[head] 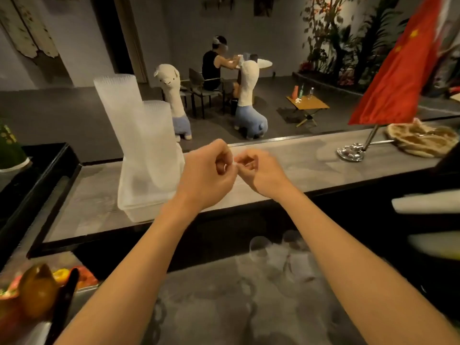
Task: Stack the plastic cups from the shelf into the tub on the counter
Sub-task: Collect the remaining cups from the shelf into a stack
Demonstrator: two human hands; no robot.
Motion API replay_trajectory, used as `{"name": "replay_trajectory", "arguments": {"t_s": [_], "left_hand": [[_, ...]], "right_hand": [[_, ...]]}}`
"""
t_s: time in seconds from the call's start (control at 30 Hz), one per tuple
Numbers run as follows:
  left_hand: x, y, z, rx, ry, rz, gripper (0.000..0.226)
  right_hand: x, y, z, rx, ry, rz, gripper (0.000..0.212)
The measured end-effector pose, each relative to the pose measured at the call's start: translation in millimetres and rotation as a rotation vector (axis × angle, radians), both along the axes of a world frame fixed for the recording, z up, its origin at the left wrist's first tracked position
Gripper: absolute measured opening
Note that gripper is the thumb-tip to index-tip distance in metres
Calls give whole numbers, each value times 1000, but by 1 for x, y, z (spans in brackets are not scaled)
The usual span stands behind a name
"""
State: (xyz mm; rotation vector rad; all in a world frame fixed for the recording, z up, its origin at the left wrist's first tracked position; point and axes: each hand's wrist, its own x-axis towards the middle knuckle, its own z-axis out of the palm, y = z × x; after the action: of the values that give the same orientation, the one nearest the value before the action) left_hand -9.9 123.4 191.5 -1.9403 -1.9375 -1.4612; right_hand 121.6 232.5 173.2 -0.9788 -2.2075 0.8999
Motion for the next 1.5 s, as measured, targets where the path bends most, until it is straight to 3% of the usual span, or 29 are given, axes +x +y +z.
{"name": "replay_trajectory", "arguments": {"t_s": [0.2, 0.4, 0.67, 0.77, 0.87, 1.03, 1.27, 1.5], "left_hand": [[88, 21, -49, -289, -48, -271, 17], [157, 40, -119, -611, -20, -339, 13], [189, 53, -197, -883, 127, -248, 73], [190, 59, -220, -949, 122, -205, 84], [192, 70, -245, -970, 179, -129, 81], [189, 85, -279, -986, 323, -40, 88], [182, 89, -297, -956, 278, -105, 86], [182, 81, -293, -929, 199, -109, 74]], "right_hand": [[112, -5, -25, -117, -20, -105, 9], [220, -10, -82, -243, -127, -315, 10], [278, -21, -158, -446, -255, -414, 8], [278, -21, -177, -447, -320, -369, 33], [271, -16, -186, -312, -436, -289, 75], [255, 1, -203, -169, -621, -198, 108], [241, 20, -213, -162, -790, -98, 115], [238, 24, -214, -157, -752, -82, 98]]}}
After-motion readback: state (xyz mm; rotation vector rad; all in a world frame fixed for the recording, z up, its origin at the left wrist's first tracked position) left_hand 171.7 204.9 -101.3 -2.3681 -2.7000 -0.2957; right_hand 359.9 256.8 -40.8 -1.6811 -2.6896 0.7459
